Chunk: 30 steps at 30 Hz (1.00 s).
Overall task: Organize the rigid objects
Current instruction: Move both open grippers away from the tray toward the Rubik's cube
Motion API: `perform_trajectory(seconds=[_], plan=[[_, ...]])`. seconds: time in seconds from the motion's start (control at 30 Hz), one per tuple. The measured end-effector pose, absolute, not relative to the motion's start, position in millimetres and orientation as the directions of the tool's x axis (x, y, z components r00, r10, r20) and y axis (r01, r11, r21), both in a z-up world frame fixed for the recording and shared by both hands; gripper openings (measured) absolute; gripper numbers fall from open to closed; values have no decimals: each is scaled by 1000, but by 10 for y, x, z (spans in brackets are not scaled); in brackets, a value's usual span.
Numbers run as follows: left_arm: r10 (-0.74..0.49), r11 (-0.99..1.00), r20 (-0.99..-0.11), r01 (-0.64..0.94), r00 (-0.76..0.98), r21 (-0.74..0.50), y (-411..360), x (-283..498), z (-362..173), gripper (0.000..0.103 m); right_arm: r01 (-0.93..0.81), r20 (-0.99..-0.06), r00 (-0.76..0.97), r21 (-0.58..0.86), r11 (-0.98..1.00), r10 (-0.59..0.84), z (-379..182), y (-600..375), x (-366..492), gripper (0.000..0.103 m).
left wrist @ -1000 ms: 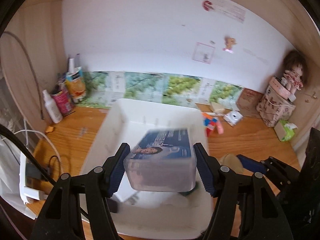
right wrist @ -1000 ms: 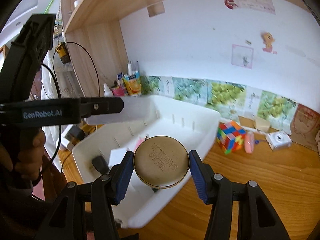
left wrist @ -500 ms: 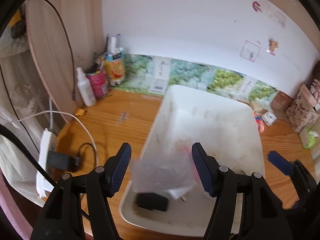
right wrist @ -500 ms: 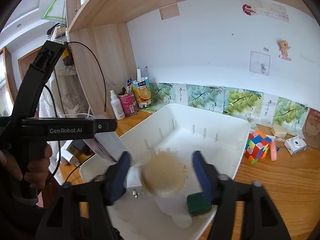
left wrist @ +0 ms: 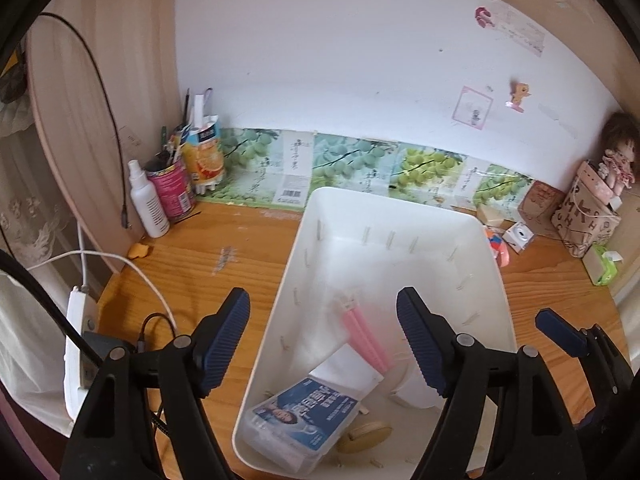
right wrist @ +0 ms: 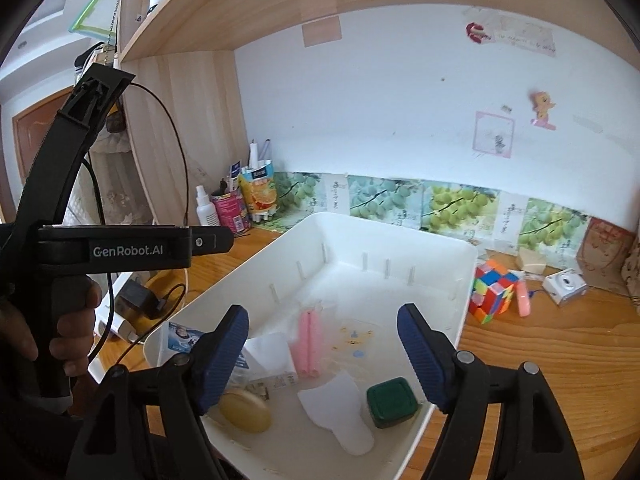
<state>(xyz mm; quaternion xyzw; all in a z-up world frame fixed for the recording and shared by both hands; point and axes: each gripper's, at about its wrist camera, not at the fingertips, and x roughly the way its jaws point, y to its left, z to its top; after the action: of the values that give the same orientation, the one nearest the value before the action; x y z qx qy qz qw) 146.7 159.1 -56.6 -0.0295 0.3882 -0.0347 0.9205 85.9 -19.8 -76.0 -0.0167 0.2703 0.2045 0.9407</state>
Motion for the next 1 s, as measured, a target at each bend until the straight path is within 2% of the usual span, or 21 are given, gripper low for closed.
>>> perform_trajectory(seconds=[0.4, 1.0], plan=[[-173, 985, -672, 121, 720, -124, 1298, 1412, -425, 82, -318, -485, 825, 25, 948, 290, -606, -480, 695, 81], [-200, 978, -642, 111, 741, -176, 630, 1317, -296, 82, -289, -458, 854, -26, 957, 246, -453, -1225, 612, 81]])
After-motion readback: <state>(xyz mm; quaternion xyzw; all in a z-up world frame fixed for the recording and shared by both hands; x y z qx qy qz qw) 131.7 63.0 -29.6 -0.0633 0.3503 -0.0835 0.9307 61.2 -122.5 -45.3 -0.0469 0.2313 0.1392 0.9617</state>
